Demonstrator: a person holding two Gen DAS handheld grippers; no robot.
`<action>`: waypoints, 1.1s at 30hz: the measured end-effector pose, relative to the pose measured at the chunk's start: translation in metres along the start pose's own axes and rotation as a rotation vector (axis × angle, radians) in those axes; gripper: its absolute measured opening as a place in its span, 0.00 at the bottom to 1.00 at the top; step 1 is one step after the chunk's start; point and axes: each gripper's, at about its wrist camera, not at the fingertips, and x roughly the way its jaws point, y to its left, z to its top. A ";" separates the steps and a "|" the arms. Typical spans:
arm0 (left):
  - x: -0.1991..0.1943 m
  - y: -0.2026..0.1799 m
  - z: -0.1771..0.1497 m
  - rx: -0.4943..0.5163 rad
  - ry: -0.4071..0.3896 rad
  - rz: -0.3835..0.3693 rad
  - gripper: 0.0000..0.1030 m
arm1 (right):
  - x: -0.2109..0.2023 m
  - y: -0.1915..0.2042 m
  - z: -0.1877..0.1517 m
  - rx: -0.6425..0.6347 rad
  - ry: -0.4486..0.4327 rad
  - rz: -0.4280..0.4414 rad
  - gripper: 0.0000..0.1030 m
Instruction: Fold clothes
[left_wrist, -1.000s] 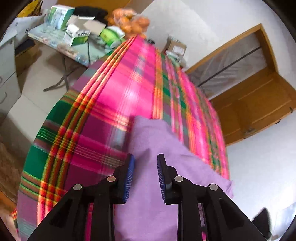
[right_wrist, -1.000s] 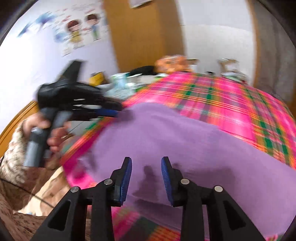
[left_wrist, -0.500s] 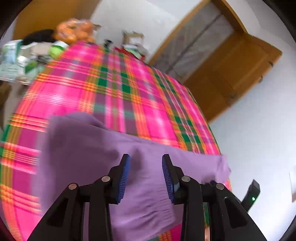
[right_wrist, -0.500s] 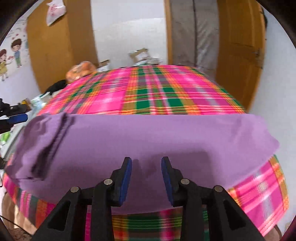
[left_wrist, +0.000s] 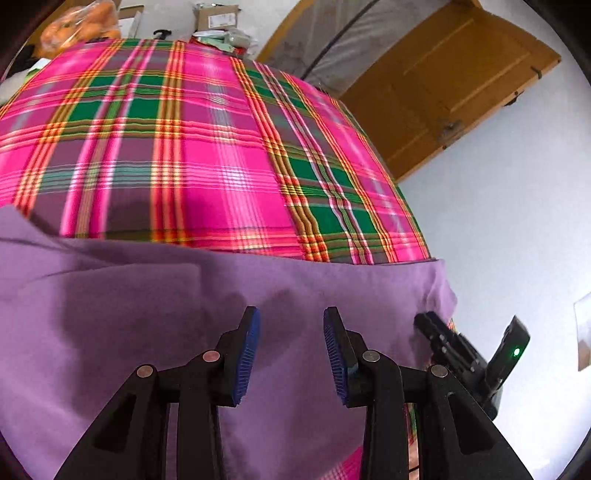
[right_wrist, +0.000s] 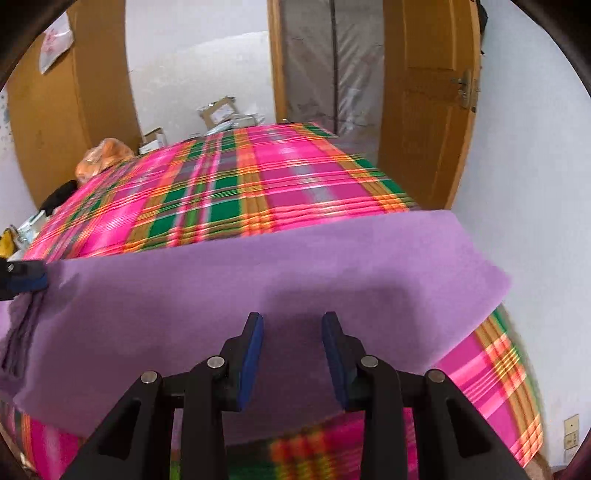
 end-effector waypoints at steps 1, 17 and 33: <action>0.004 -0.002 0.001 0.005 0.005 0.003 0.36 | 0.002 -0.003 0.002 0.003 0.002 -0.008 0.33; 0.041 -0.010 0.012 -0.002 0.055 0.019 0.36 | 0.036 -0.077 0.044 0.127 0.064 -0.107 0.32; 0.041 -0.014 0.011 0.015 0.051 0.011 0.36 | -0.008 -0.103 0.023 0.177 -0.011 -0.124 0.31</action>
